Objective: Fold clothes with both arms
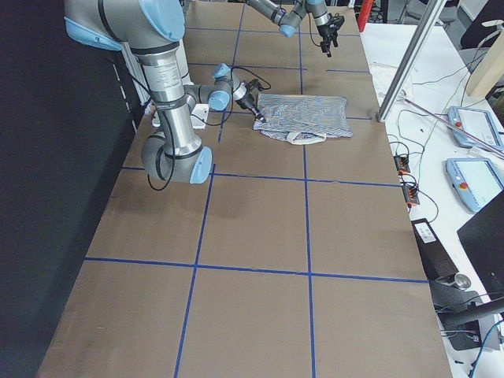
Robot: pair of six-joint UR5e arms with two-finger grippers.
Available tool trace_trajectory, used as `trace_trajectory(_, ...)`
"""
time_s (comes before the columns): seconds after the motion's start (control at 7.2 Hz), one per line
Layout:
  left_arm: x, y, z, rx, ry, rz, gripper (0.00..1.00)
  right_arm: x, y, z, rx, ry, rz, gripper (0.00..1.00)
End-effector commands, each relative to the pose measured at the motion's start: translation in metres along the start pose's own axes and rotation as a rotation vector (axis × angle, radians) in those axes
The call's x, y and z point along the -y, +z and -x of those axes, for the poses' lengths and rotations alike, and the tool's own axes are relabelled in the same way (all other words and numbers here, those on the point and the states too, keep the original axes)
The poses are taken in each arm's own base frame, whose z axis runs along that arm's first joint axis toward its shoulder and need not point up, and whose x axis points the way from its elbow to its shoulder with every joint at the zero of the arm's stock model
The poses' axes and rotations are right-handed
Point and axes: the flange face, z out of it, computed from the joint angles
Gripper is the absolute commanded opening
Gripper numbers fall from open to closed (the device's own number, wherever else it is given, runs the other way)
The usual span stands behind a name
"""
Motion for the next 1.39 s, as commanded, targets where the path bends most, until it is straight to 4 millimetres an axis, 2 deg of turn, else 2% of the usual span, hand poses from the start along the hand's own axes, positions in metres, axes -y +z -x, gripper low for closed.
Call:
trace_trajectory(0.0, -0.001, 0.001, -0.001, 0.0, -0.001, 0.002, 1.0, -0.001, -0.009, 0.002, 0.002, -0.013, 0.024, 0.24)
trace_trajectory(0.14, -0.001, 0.001, -0.002, -0.003, 0.001, 0.0, 1.0, 0.0, -0.025, 0.006, 0.061, 0.008, 0.058, 0.26)
trace_trajectory(0.42, -0.004, 0.003, -0.007, -0.008, -0.01, 0.004, 1.0, -0.011, -0.02, 0.001, 0.062, 0.002, 0.083, 0.35)
trace_trajectory(0.83, -0.005, 0.005, -0.011, -0.012, -0.011, 0.006, 1.0, -0.014, -0.018, 0.003, 0.058, -0.005, 0.09, 0.4)
trace_trajectory(0.97, -0.005, 0.005, -0.011, -0.012, -0.011, 0.006, 1.0, -0.018, -0.015, 0.001, 0.051, -0.013, 0.094, 0.39)
trace_trajectory(1.25, -0.005, 0.005, -0.011, -0.012, -0.011, 0.006, 1.0, -0.016, -0.01, -0.006, 0.024, -0.021, 0.097, 0.22)
